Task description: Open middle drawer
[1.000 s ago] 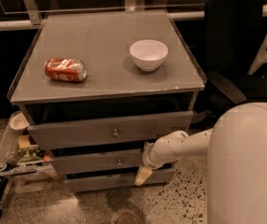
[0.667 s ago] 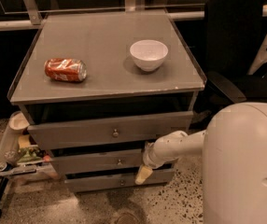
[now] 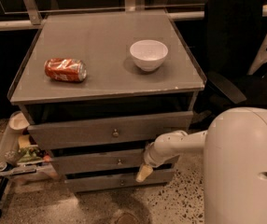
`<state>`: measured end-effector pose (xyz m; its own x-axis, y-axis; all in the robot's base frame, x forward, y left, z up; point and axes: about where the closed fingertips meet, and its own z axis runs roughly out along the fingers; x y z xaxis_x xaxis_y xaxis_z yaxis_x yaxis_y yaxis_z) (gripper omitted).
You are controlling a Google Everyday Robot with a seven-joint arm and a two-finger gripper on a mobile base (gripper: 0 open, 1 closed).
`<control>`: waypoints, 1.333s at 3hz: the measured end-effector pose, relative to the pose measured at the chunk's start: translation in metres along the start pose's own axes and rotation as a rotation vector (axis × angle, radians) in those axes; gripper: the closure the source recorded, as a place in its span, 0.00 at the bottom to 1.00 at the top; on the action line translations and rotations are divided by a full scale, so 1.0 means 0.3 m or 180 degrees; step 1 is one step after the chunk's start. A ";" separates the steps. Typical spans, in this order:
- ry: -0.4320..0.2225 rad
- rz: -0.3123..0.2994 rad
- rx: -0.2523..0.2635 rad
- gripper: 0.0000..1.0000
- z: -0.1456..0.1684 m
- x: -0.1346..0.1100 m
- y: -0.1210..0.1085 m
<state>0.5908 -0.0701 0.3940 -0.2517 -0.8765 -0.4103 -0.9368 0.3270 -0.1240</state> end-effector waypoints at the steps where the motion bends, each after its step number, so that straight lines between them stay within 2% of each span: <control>1: 0.0000 0.0000 -0.0006 0.26 0.001 0.000 0.000; 4: 0.0000 0.0000 -0.0007 0.95 0.001 0.000 0.000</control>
Offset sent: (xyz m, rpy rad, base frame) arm 0.0000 0.0001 -0.0003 0.0005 0.0018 0.0006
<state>0.5908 -0.0700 0.3936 -0.2518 -0.8765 -0.4102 -0.9373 0.3264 -0.1221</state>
